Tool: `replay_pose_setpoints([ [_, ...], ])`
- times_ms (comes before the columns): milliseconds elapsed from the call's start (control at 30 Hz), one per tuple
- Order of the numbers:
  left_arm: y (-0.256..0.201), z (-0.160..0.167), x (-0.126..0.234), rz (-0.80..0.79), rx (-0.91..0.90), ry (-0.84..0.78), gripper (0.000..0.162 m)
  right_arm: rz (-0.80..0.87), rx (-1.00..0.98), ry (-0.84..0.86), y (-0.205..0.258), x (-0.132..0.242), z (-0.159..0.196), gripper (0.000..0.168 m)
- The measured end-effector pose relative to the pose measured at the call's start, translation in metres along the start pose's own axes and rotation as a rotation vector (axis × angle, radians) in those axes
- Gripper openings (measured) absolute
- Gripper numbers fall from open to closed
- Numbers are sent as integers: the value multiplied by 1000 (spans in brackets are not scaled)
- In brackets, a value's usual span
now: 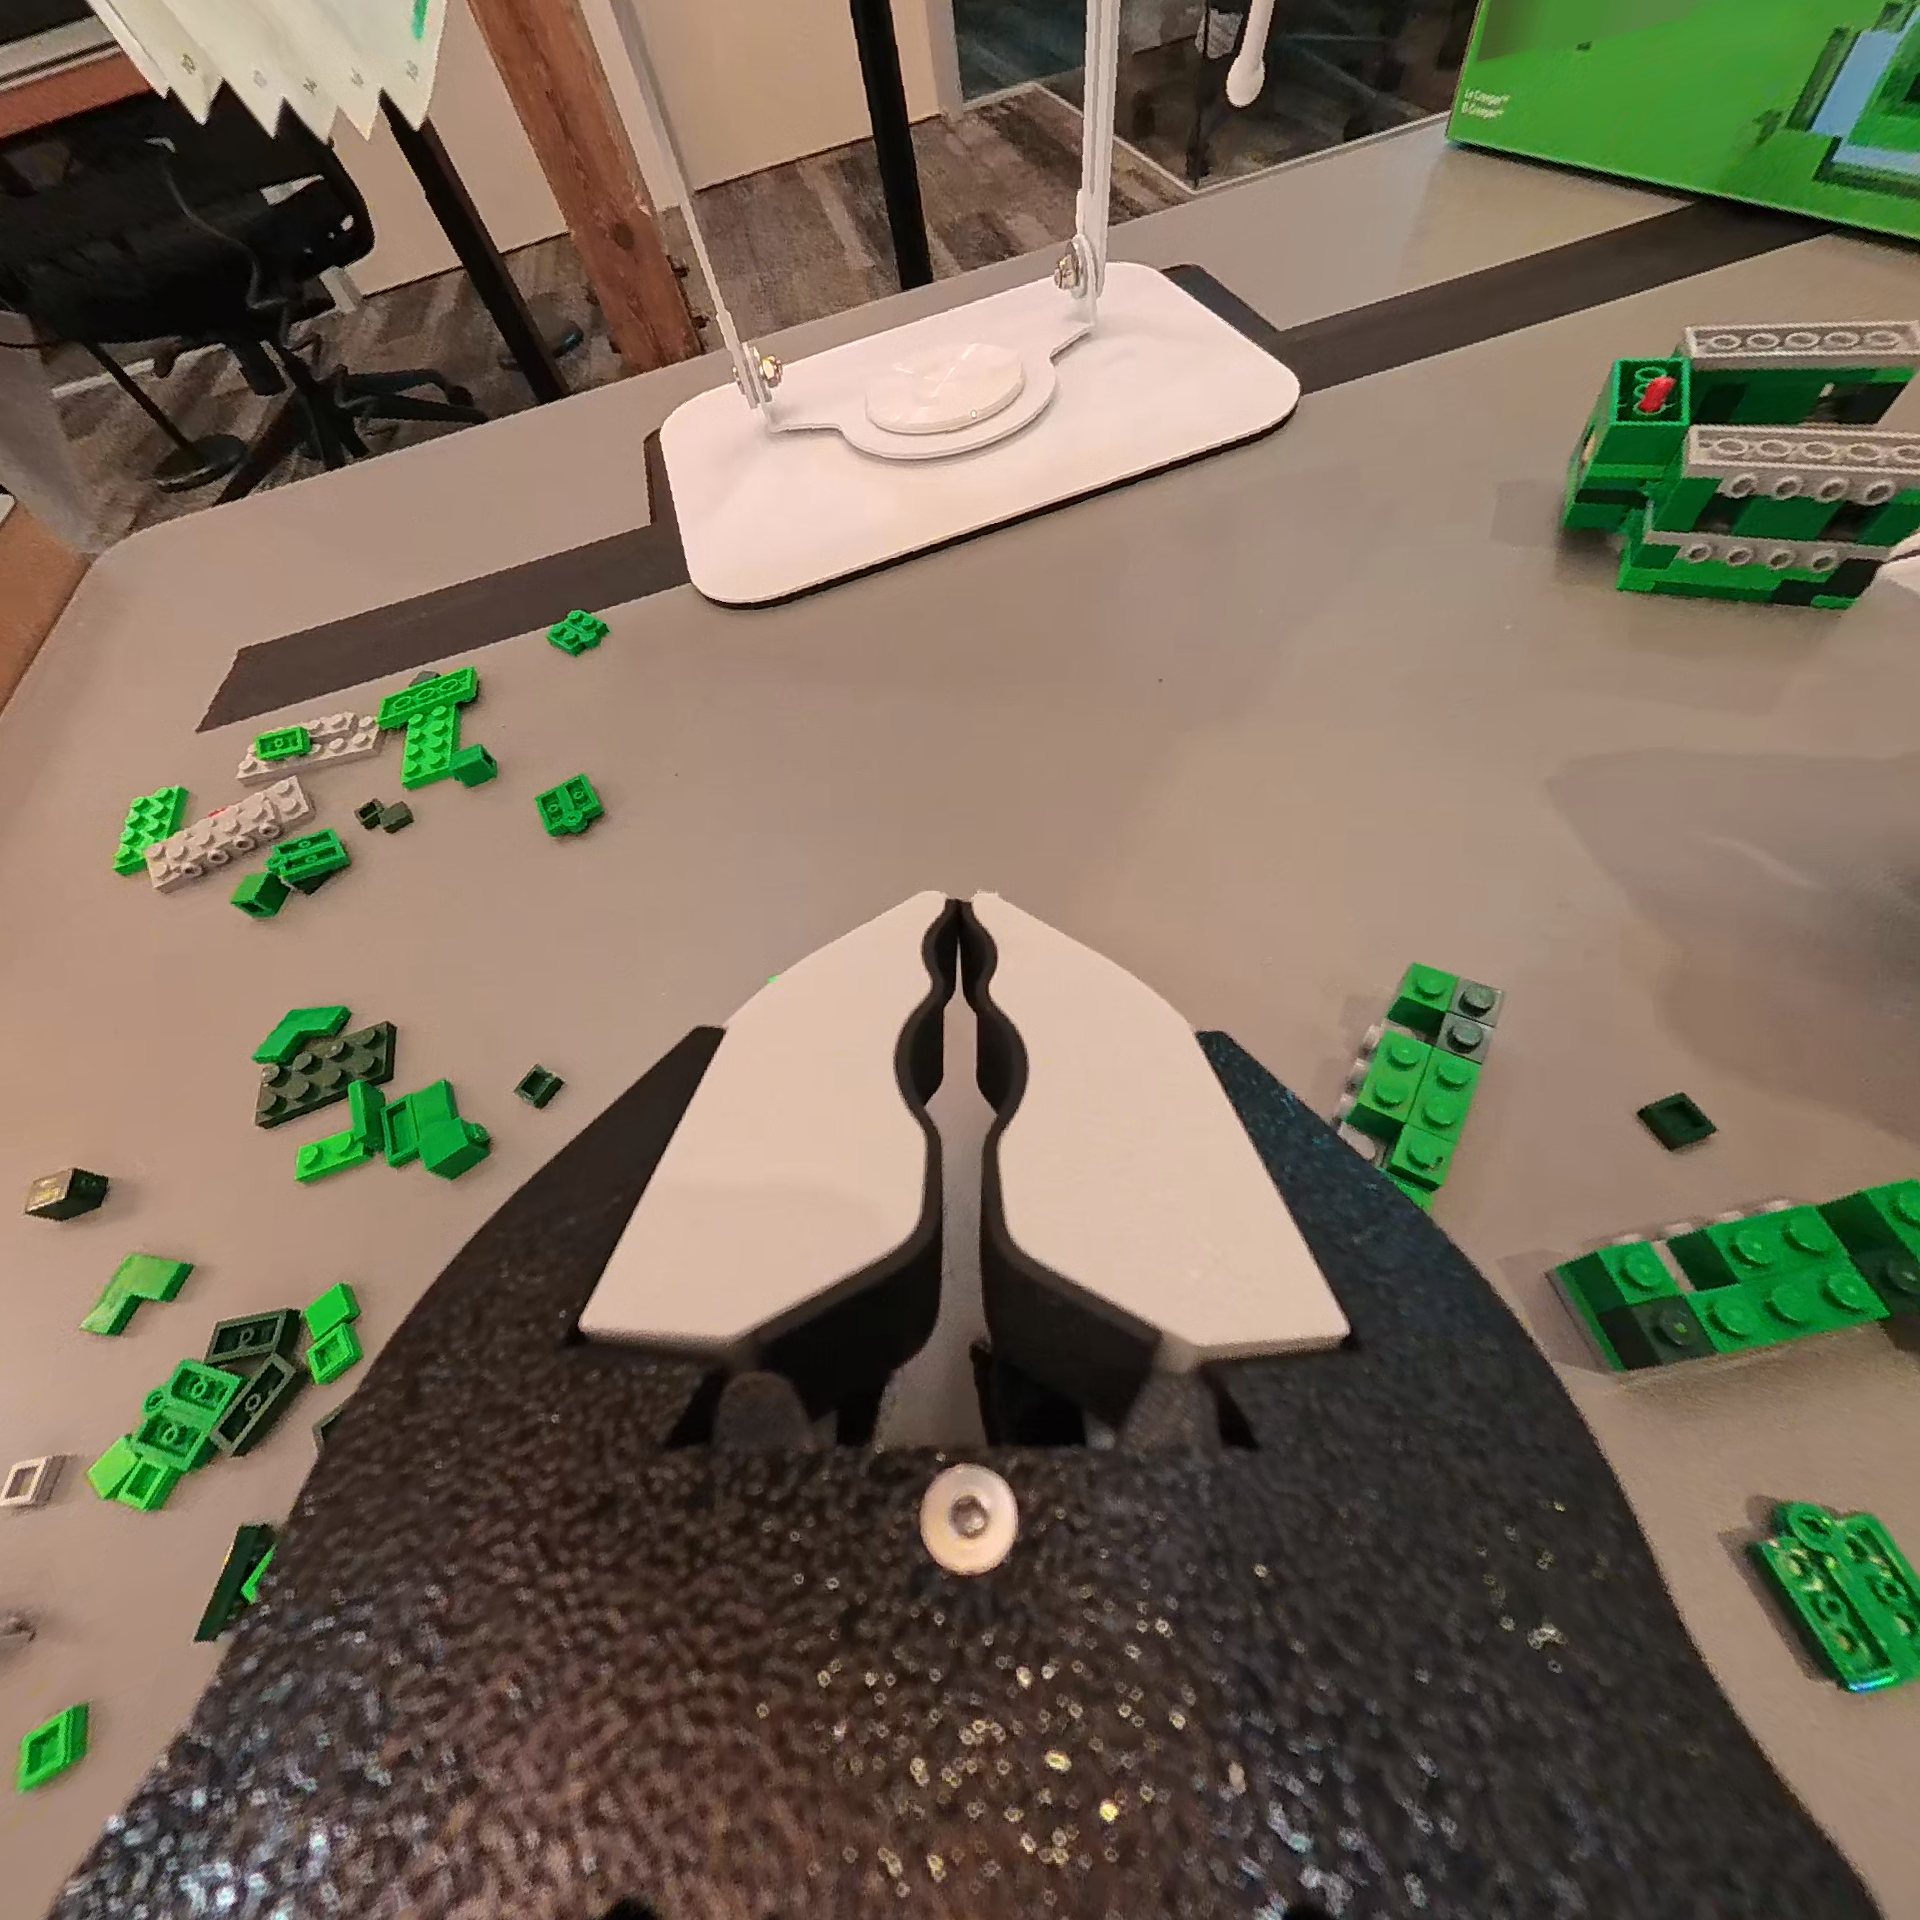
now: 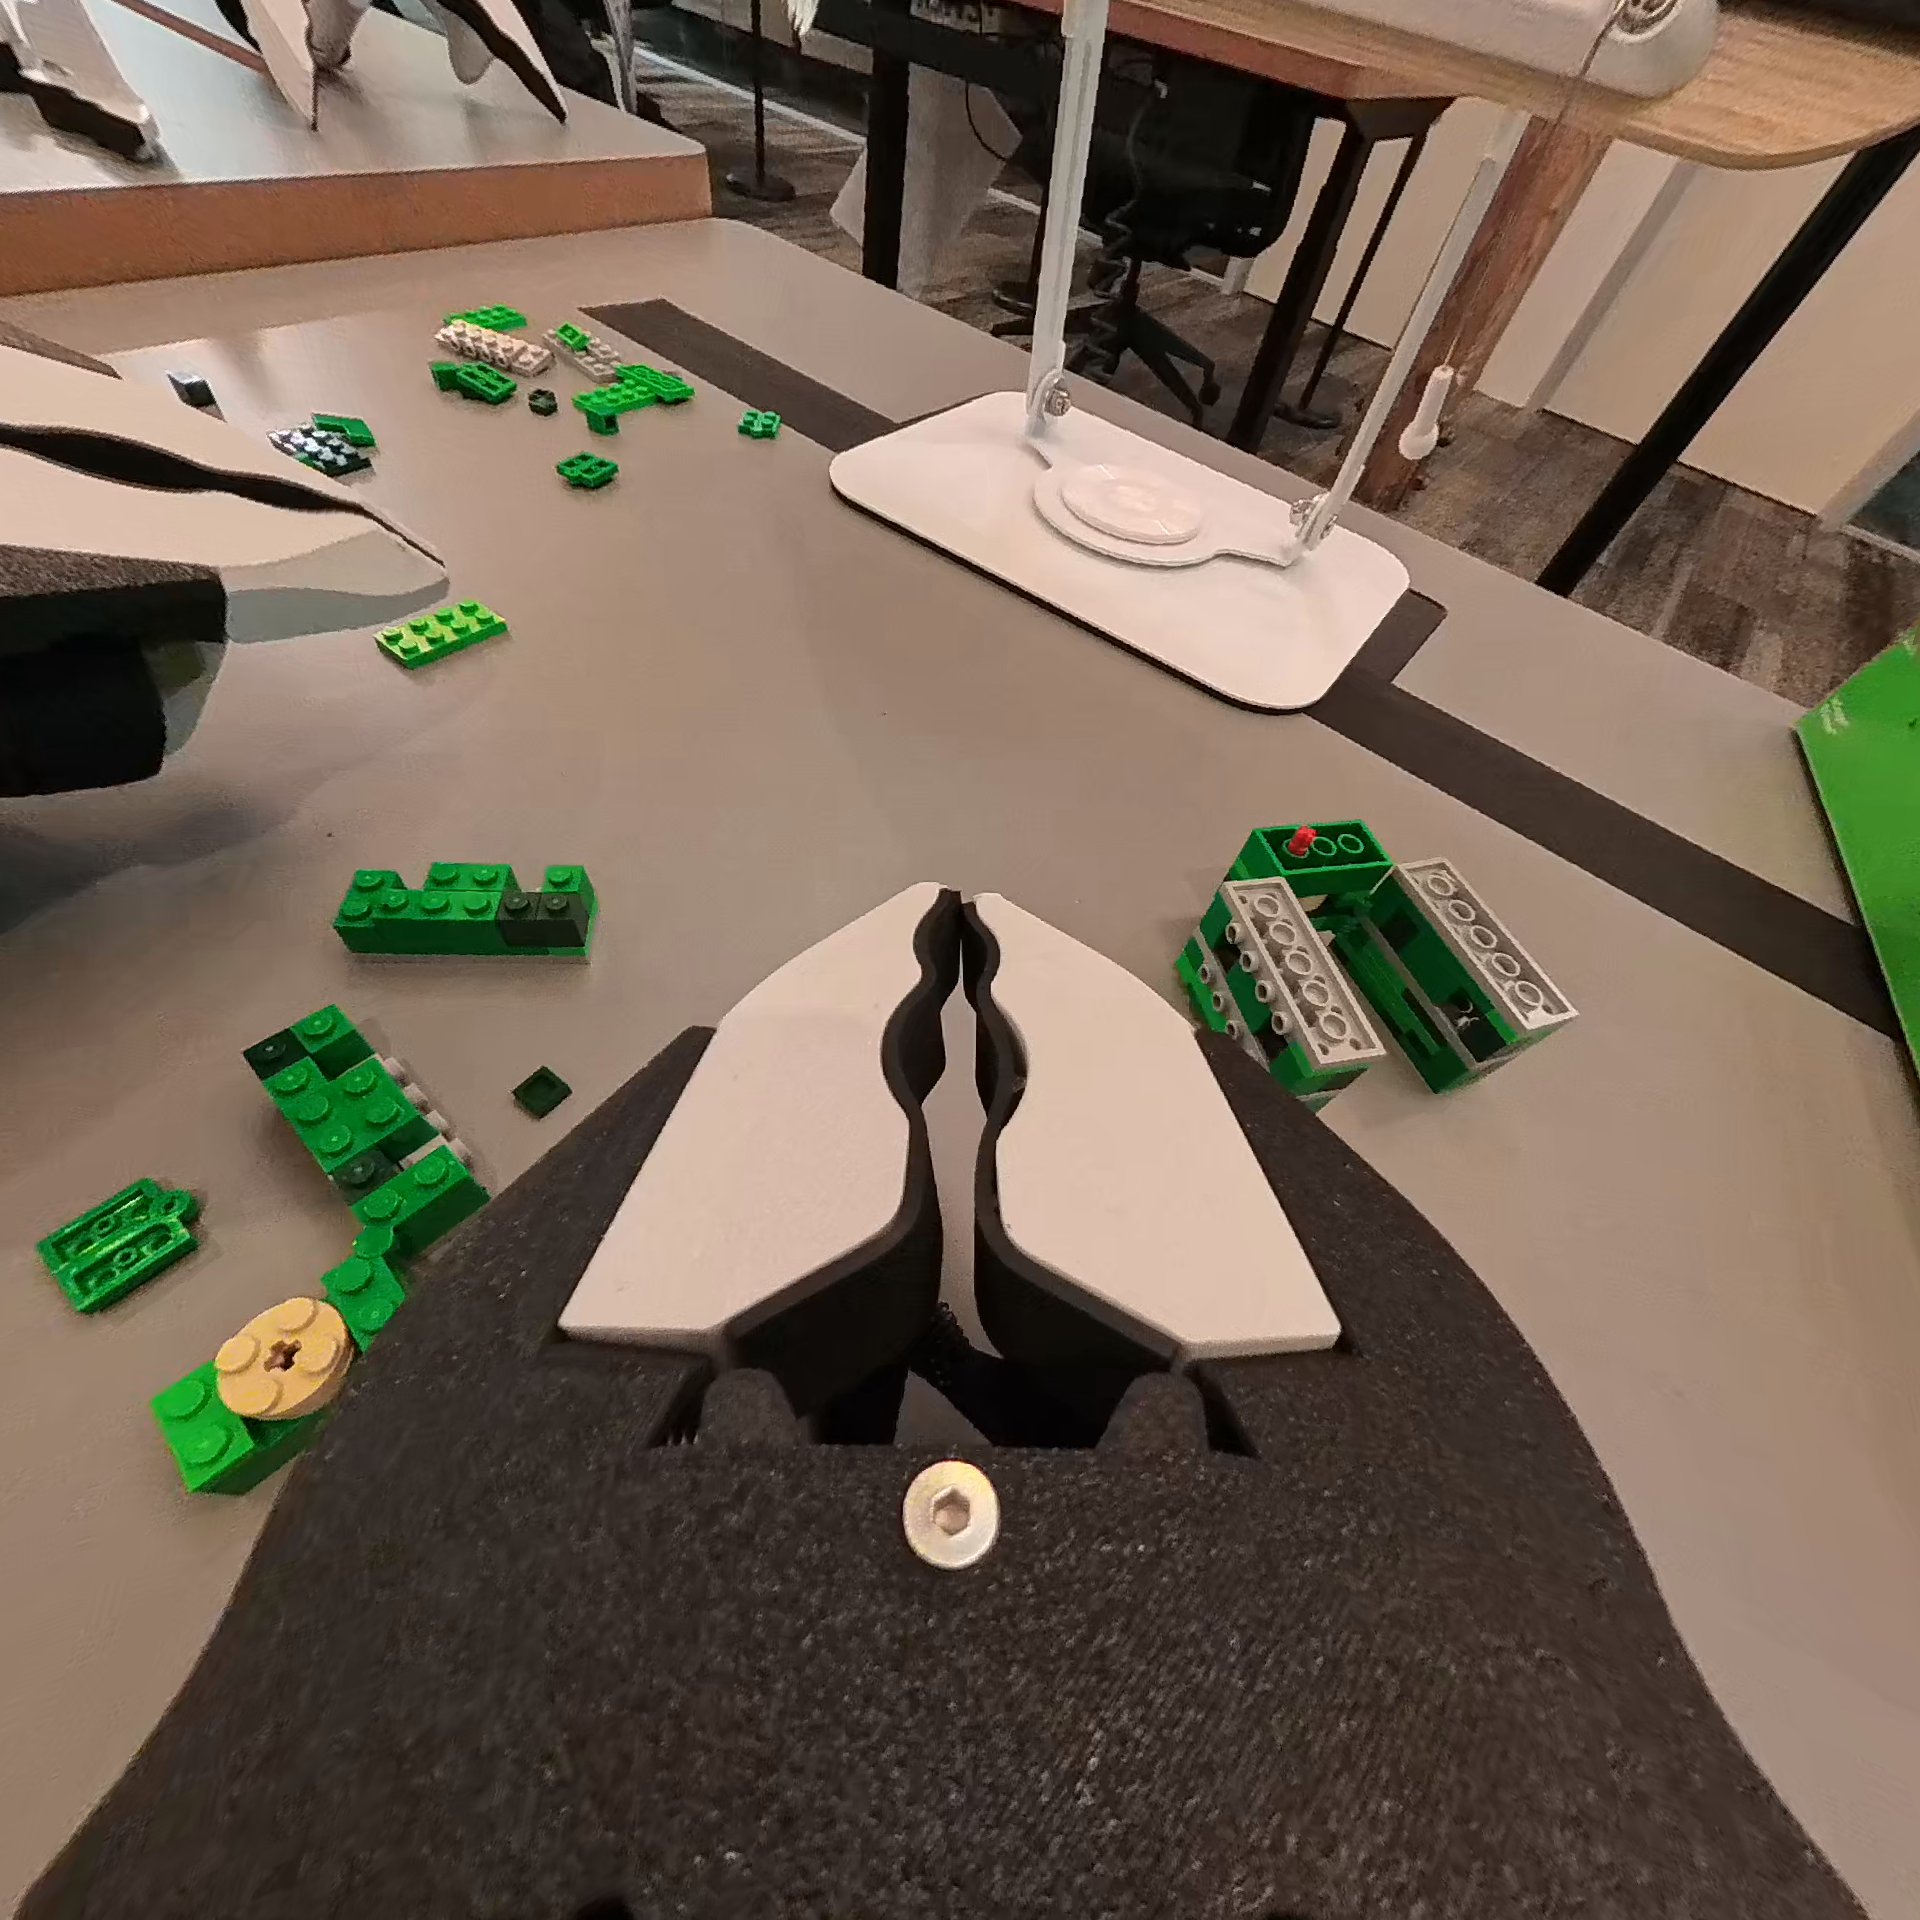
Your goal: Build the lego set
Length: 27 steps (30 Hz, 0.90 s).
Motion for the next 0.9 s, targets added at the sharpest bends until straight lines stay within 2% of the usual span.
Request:
replay_pose_setpoints([
  [900,-11,3,-2,69,-63,31,0,-23,-29,16,-1,-1,2,0],
])
Point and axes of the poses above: each gripper's, where its closed fingertips meet, x back along the fingers, z out of its underside, y = z × x across the jaws, the point moved 3 cm from there along x, back along the fingers, and after that the axes turned 5 degrees about -y, right-handed, at the moved point
